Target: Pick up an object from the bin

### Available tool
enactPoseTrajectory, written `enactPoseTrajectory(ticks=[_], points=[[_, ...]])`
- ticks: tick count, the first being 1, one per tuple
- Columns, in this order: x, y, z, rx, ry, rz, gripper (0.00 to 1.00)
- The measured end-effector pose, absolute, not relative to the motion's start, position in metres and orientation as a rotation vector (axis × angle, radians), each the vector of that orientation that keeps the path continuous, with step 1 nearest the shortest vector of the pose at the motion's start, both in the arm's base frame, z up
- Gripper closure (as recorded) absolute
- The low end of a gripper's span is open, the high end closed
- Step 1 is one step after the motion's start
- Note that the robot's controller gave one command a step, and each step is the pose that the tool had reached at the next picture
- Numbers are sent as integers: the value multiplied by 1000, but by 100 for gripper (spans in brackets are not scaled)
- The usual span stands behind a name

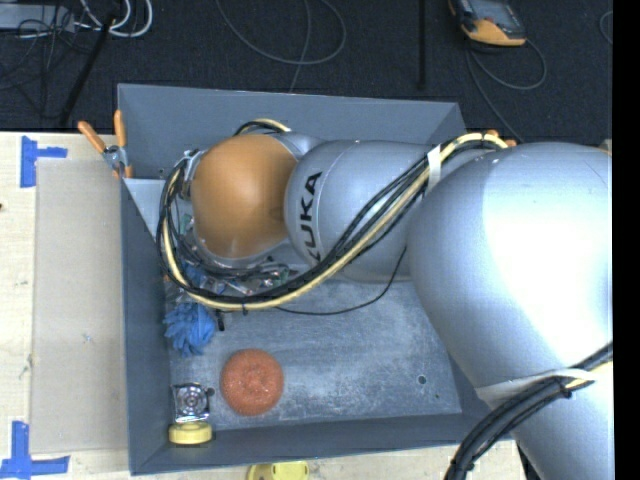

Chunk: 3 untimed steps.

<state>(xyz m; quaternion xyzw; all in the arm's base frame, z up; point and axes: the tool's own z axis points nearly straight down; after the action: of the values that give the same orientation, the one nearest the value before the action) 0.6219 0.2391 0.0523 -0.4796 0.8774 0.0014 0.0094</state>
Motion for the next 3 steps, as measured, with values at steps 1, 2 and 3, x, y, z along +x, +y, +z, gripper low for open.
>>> enactPoseTrajectory(ticks=[1, 2, 3], points=[[621, 239, 53, -1509, 2734, 4, 100], [620, 239, 57, -1516, 2738, 4, 100], [617, 237, 71, -1523, 2750, 5, 100]])
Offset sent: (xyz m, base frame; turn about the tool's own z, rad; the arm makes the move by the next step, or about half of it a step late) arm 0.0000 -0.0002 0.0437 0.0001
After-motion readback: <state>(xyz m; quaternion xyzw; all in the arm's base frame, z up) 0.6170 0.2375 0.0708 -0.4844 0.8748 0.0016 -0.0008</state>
